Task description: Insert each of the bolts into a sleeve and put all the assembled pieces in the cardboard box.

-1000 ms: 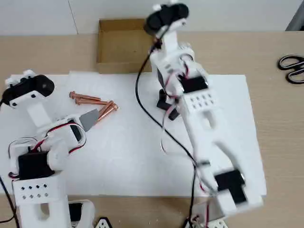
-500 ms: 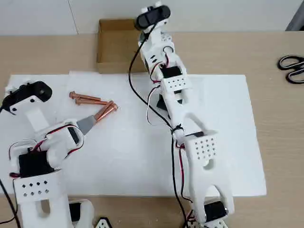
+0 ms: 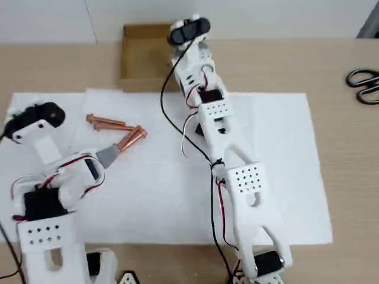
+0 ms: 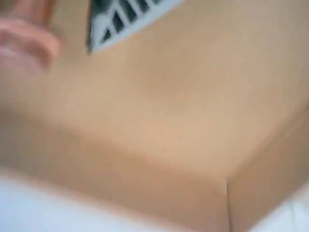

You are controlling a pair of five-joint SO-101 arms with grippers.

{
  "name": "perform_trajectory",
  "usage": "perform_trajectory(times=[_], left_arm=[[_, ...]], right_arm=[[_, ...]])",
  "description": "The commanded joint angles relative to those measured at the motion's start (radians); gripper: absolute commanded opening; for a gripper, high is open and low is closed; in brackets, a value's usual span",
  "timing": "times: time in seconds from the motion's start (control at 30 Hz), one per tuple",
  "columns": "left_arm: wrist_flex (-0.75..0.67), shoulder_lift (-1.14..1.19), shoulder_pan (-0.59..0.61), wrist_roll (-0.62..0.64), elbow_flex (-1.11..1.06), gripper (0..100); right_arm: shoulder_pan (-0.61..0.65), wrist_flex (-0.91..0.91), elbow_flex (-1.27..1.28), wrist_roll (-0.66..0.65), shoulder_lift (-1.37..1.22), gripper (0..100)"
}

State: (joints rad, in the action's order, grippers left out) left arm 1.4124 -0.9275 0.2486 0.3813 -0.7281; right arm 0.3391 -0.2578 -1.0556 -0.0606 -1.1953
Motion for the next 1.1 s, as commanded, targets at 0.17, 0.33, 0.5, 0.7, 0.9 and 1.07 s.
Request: perform_trajectory(times=[0.17, 0.33, 0.5, 0.7, 0.9, 1.07], left_arm=[[0.005, -0.014, 0.003, -0.006, 0.004, 33], [0.005, -0.014, 0.003, -0.008, 0.007, 33], [0.005, -0.014, 0.003, -0.051, 0.007, 33], [0.02, -0.014, 0.005, -0.233, 0.007, 33], [0.028, -0.014, 0.005, -0.249, 0.005, 33], [0.026, -0.014, 0.005, -0.249, 0.005, 33]], right_arm=[[-0.004, -0.101, -0.239, -0.011, 0.031, 22.6], [-0.005, -0.433, -0.551, -0.009, 0.027, 22.6], [-0.035, -0.687, -0.629, -0.006, 0.058, 22.6], [-0.091, -1.001, -0.629, -0.005, 0.255, 22.6], [-0.12, -1.31, -0.629, -0.005, 0.42, 22.6], [-0.147, -1.403, -0.629, -0.005, 0.493, 22.6]])
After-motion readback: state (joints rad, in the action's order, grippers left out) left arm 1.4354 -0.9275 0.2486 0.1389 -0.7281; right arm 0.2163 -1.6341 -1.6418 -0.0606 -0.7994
